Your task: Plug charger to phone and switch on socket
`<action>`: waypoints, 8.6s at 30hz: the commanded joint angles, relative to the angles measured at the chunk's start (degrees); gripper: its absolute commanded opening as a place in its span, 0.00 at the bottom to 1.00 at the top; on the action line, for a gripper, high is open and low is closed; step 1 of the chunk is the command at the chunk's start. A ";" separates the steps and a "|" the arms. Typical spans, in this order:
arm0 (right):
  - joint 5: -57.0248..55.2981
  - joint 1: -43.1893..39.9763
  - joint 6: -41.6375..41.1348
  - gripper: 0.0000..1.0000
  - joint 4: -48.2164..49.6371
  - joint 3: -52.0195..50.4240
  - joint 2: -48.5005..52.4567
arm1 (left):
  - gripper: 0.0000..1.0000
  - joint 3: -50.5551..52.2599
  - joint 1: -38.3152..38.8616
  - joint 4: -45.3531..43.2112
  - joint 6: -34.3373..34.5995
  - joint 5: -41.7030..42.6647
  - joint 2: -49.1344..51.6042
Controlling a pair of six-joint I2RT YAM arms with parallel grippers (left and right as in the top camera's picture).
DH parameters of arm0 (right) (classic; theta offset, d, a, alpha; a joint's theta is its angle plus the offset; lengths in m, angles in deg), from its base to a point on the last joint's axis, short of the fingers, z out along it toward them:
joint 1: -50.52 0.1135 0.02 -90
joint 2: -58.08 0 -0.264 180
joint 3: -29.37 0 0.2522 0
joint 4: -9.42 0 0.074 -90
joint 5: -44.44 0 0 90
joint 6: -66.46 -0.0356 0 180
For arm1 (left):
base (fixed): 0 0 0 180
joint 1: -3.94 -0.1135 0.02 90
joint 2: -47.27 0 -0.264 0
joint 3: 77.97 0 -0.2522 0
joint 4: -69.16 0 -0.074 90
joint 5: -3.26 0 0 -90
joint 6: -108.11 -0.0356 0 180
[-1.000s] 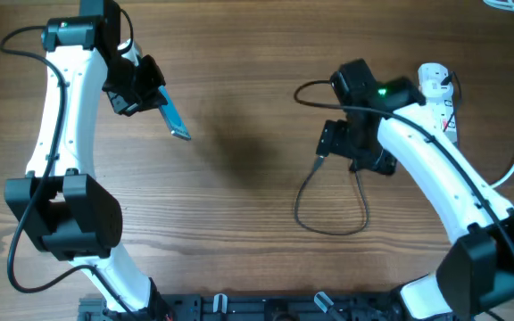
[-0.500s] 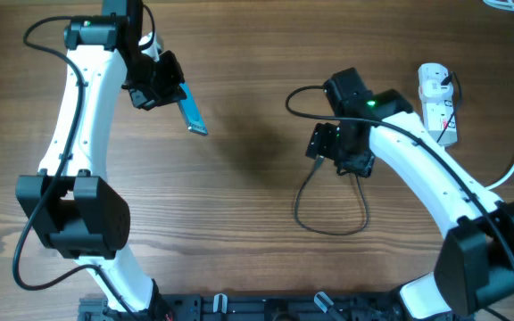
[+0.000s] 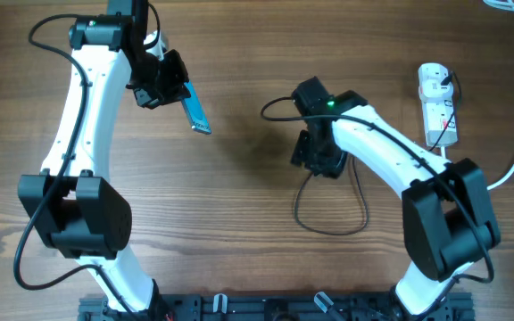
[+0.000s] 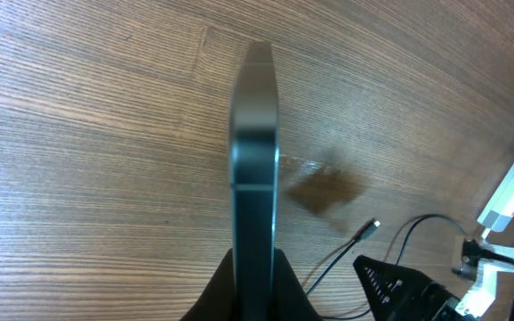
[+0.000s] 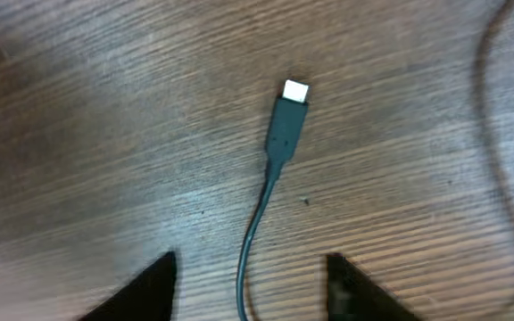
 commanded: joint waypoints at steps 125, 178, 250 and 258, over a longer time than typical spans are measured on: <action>4.94 12.70 17.18 0.04 15.78 1.38 -24.22 | 0.04 -0.50 5.73 -13.40 -20.35 46.62 -0.63; 7.50 8.59 20.65 0.04 21.07 1.38 -24.22 | 0.04 -0.50 5.73 -11.65 -22.08 46.60 -0.63; 3.72 -3.50 21.57 1.00 -2.49 1.27 -22.60 | 0.35 -0.50 16.76 -14.97 -6.99 -0.96 24.68; 2.40 -3.50 21.64 1.00 -3.85 1.27 -22.60 | 0.52 -0.50 16.76 -13.88 -6.99 -3.63 24.68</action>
